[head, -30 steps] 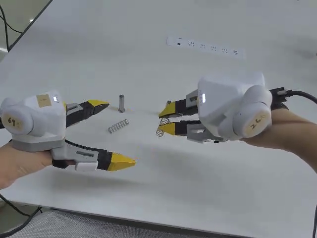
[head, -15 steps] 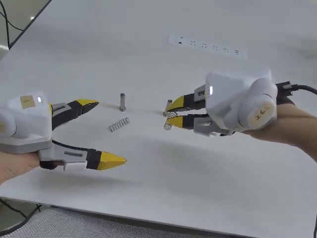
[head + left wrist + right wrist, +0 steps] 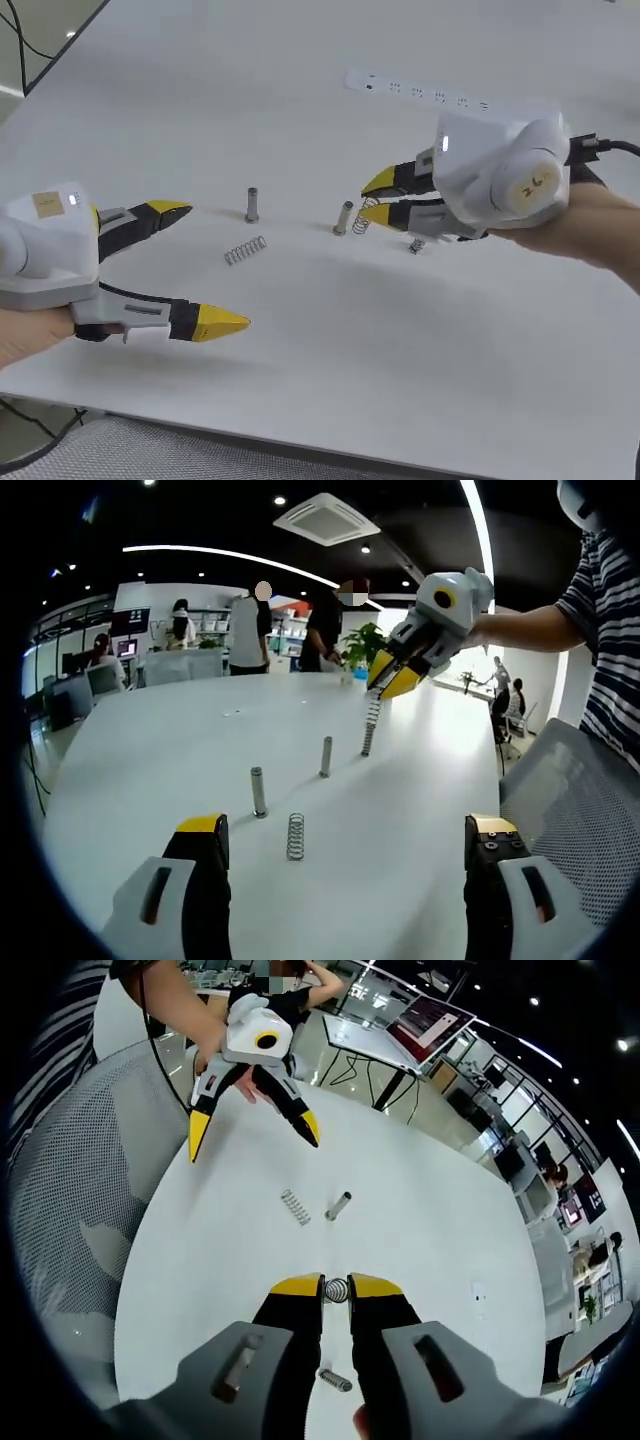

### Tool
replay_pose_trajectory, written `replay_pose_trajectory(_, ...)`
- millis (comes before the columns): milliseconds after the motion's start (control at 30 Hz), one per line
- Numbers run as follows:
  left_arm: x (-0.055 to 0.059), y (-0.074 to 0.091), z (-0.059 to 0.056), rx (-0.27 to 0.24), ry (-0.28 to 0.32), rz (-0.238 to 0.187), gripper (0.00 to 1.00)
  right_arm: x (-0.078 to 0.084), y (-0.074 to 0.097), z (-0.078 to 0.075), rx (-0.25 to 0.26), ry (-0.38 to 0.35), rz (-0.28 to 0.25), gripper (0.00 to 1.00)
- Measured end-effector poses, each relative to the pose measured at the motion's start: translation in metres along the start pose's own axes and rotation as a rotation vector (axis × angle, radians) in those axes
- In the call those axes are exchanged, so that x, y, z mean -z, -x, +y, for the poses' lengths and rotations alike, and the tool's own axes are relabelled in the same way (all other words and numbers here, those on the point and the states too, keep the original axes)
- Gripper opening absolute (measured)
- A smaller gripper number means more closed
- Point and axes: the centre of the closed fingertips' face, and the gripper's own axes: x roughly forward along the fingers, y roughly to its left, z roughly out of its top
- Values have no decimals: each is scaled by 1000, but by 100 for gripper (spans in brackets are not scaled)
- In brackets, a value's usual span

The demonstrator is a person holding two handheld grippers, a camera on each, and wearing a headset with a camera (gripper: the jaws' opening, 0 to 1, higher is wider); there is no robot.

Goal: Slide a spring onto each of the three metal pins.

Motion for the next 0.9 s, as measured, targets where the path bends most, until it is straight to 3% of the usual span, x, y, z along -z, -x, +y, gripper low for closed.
replay_pose_trajectory(233,0,1,0,-2,6,-4,97,-1,-2,-15,12,1,13,11)
replay_pose_trajectory(433,2,1,0,-1,5,4,97,-1,-8,-22,-2,12,32,11)
replay_pose_trajectory(633,3,2,0,-2,9,4,97,6,-18,-39,-24,25,49,11)
replay_pose_trajectory(900,2,2,1,-8,11,2,97,11,-28,-39,-49,6,68,11)
